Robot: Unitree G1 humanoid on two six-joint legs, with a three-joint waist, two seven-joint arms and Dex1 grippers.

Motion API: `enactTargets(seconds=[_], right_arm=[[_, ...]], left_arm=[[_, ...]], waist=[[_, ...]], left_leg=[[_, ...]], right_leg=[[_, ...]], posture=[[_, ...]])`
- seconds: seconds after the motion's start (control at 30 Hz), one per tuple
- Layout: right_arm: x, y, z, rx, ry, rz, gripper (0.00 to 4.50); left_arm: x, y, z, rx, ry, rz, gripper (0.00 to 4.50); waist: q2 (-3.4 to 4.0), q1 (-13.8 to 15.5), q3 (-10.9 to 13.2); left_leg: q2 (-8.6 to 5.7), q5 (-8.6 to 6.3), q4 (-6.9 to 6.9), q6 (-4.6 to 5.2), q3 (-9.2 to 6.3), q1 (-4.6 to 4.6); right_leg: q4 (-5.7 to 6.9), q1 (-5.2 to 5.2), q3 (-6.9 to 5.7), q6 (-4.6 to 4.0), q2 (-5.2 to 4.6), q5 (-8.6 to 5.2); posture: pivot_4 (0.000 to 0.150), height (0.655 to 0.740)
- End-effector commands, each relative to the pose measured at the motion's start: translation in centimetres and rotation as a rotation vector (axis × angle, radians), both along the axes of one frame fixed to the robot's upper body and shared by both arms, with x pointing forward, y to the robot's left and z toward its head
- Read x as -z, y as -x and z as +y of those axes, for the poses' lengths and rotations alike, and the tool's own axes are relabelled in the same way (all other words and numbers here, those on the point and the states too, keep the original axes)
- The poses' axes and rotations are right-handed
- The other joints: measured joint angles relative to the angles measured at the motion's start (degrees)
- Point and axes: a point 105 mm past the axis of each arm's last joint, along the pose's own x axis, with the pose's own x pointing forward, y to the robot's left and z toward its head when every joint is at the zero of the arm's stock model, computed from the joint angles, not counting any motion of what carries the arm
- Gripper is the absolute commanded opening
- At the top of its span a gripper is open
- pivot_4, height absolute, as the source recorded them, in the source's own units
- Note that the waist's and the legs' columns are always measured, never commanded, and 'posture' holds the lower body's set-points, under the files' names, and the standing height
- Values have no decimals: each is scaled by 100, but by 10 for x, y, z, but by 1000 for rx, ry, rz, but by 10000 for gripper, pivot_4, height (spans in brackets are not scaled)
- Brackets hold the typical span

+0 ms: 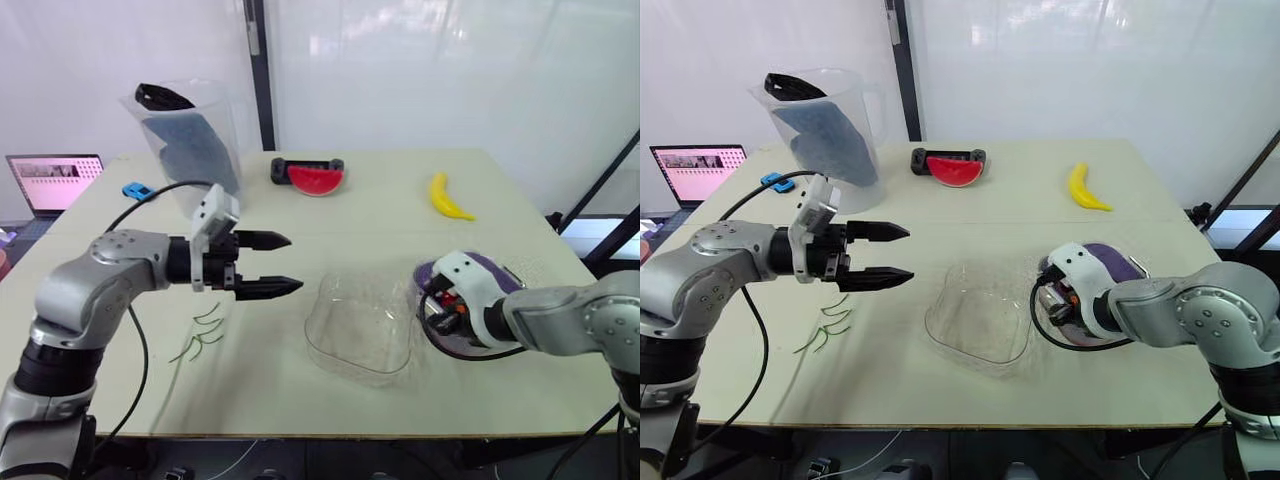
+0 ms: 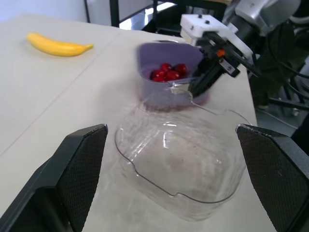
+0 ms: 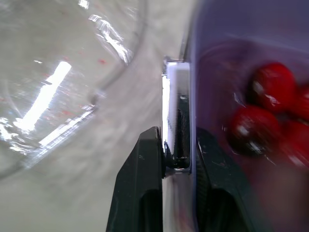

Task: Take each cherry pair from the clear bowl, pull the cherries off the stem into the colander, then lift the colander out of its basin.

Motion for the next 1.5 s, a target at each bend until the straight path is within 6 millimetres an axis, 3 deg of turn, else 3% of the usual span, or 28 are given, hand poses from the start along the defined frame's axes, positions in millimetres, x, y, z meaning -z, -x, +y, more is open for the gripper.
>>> enactTargets(seconds=[0.03,0.67,0.93,1.5], right_arm=[[-13,-2,1,-8,6,-47,2196],[-28,5,-10,13,12,-84,2196],[-60,16,-9,-64,-14,-124,2196],[-84,17,-12,-59,-26,-177,2196]], left_arm=[[-10,3,1,12,-3,-48,45000],[-10,-6,-11,67,9,-70,45000],[-6,-12,-14,80,-2,-72,45000],[0,-13,-14,94,-32,-77,45000]], waist=[[0,4,0],[0,13,0],[1,24,1],[1,18,1]], left_leg=[[1,0,-1,0,0,0],[0,0,3,0,0,-2],[0,-1,7,1,3,-4],[3,-1,6,1,2,-4]], right_leg=[[5,-3,-1,0,3,0],[15,-6,0,0,0,0],[14,-5,-1,0,-1,0],[14,-7,0,0,0,0]], posture=[[1500,7400],[1500,7400],[1500,7400],[1500,7400]])
